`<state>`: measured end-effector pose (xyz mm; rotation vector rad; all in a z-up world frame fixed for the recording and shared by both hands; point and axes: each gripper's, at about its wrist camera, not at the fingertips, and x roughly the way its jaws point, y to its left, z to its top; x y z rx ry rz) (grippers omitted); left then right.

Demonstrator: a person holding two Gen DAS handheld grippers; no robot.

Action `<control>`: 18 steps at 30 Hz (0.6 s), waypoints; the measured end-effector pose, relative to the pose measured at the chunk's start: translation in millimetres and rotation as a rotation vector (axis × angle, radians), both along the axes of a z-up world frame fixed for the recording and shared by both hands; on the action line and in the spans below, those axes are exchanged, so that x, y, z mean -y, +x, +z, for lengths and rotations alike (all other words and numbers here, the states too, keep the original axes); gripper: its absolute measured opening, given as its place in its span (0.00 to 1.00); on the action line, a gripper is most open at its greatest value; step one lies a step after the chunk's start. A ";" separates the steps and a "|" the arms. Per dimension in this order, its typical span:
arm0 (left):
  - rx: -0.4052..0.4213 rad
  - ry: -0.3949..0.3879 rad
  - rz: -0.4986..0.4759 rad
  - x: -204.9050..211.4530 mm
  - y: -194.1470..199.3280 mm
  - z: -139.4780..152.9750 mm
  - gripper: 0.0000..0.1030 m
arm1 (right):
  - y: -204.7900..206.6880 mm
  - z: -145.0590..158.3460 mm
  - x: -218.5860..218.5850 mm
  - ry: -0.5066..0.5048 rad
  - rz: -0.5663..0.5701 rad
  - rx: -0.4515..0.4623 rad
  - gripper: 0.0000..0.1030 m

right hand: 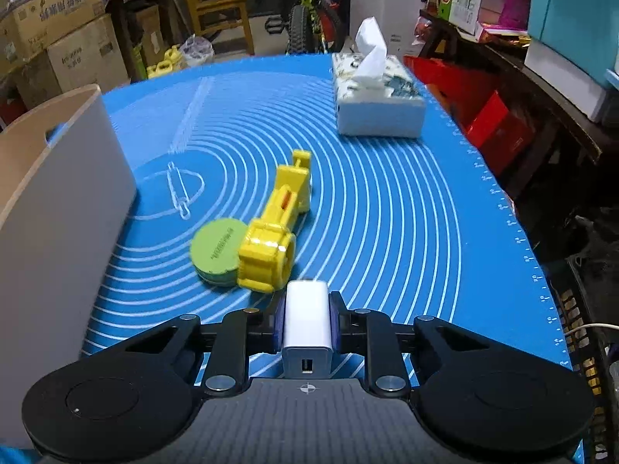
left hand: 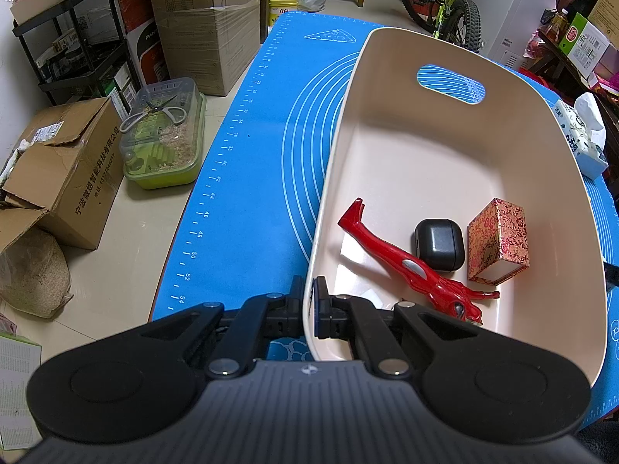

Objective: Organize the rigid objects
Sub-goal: 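Grasp the white charger with the right tool, then carry the white charger into the bin and release it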

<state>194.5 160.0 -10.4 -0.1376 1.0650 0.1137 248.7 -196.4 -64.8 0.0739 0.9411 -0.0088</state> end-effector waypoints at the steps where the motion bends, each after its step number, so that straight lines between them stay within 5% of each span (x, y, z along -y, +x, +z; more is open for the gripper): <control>1: 0.000 0.000 0.000 -0.1 0.1 0.2 0.06 | -2.0 4.0 -0.7 0.003 -0.001 0.009 0.31; 18: -0.001 0.001 0.000 0.0 0.1 -0.1 0.06 | -21.4 104.7 -66.2 0.083 0.163 0.227 0.31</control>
